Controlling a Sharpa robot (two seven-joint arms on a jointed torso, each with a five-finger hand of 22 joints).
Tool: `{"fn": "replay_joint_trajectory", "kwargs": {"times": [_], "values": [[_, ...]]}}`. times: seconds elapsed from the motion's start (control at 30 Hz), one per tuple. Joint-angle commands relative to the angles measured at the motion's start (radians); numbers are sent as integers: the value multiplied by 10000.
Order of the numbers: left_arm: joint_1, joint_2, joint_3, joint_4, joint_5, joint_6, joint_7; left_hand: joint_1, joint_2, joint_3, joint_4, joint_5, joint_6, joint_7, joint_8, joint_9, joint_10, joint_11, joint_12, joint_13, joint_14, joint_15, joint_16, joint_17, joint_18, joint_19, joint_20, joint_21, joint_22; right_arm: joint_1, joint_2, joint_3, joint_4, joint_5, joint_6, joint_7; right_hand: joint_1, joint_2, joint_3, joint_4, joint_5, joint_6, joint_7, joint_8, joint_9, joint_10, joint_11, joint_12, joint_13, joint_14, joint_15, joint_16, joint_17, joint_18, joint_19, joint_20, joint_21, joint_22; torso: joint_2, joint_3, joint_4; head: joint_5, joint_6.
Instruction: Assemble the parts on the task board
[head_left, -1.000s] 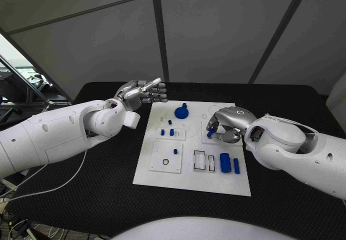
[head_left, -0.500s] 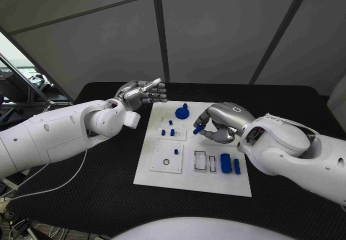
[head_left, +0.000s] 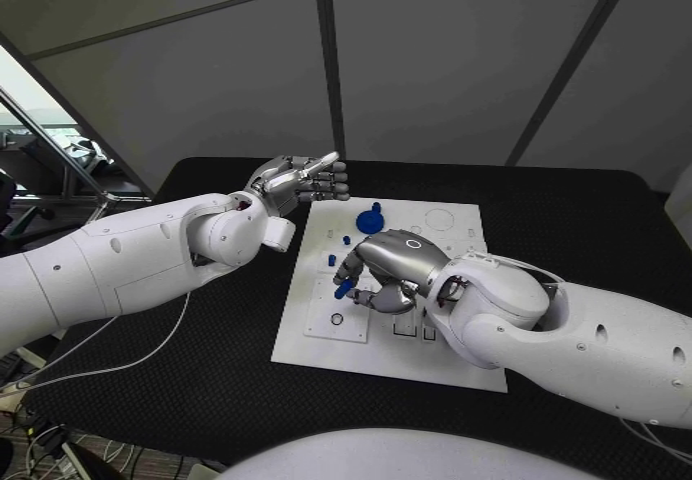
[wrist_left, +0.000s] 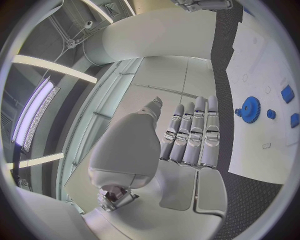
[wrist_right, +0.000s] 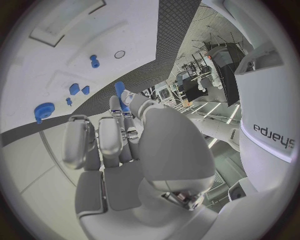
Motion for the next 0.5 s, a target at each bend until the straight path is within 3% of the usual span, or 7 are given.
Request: {"fn": "replay_joint_trajectory", "kwargs": {"times": [0.03, 0.2, 0.5], "values": [[23, 48, 9, -14, -18, 144, -6, 28, 74, -49, 12, -12, -12, 27, 27, -2, -100, -1, 66, 2, 64, 38, -68, 16, -125, 29, 4, -22, -13, -20, 171, -139, -191, 6, 297, 464, -80, 9, 59, 0, 82, 41, 18, -4, -15, 72, 2, -56, 3, 332, -32, 41, -1, -190, 40, 2, 35, 868, -6, 4, -8, 65, -43], [25, 74, 9, -25, -18, 149, -6, 28, 74, -49, 12, -12, -12, 27, 27, -2, -100, -1, 66, 2, 64, 38, -68, 16, -125, 29, 4, -22, -13, -80, 389, -280, -518, -256, 515, 515, -84, 8, 59, 0, 91, 43, 19, -4, -15, 76, 3, -60, 4, 331, -32, 45, 3, -190, 39, 2, 34, 868, -4, 16, -14, 130, -103], [26, 93, 9, -49, -18, 167, -14, 28, 74, -49, 12, -12, -12, 27, 27, -2, -100, -1, 66, 2, 64, 38, -68, 16, -125, 29, 4, -22, -13, -168, 636, -338, -838, -668, 825, 620, -101, 10, 57, -5, 145, 68, 16, 1, -14, 105, 2, -85, 8, 323, -30, 45, -13, -188, 29, 5, 31, 868, -3, 14, -10, 159, -143]]}}
